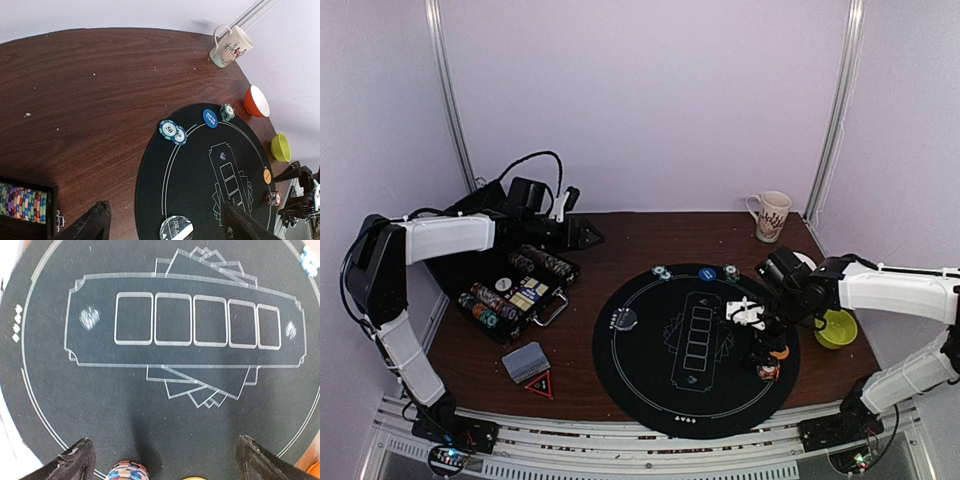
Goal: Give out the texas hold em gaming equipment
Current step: Place the poker chips pile in the big blind area, then move the poker card to the center of the board.
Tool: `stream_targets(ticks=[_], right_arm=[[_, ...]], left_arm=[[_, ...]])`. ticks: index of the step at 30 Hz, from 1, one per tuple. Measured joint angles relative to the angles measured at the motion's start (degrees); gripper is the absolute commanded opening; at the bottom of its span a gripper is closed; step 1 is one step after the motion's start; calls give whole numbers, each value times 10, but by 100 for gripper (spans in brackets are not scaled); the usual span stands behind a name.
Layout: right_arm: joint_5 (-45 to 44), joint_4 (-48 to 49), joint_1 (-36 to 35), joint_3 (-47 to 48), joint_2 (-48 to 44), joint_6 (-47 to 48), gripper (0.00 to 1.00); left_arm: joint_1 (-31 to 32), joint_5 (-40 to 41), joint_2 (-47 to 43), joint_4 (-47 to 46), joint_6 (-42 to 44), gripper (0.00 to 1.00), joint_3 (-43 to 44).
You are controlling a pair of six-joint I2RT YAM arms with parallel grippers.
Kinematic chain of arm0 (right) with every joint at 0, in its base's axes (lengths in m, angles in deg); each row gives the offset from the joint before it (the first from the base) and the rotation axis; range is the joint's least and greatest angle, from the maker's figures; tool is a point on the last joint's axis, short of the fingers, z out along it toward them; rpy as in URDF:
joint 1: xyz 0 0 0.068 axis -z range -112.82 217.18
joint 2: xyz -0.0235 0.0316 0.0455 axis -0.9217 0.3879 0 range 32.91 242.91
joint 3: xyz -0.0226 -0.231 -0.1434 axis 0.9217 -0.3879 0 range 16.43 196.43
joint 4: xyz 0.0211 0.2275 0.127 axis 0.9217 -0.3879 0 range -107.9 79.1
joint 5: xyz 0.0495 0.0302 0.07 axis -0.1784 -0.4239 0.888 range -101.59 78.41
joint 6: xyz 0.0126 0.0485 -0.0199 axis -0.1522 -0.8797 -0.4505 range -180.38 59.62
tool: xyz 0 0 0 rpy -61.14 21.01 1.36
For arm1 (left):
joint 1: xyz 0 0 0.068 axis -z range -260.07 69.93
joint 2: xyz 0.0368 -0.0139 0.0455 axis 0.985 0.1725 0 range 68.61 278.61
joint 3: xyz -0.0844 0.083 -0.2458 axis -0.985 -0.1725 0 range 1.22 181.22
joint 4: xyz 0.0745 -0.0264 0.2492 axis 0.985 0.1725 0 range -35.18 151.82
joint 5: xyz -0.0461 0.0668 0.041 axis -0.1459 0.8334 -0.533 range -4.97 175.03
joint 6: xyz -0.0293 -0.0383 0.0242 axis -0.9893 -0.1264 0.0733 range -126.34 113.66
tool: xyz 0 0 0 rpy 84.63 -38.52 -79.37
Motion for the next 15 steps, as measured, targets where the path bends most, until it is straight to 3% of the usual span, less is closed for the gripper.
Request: stream_targets(ticks=[4, 8, 15], right_arm=[[22, 6, 0, 29, 0, -25, 100], [28, 92, -1, 54, -7, -97, 100], [-6, 198, -2, 162, 19, -188, 100]], left_arm=[[0, 5, -1, 19, 7, 79, 0], [0, 39, -17, 75, 15, 79, 1], [13, 177, -139, 266, 35, 78, 23]])
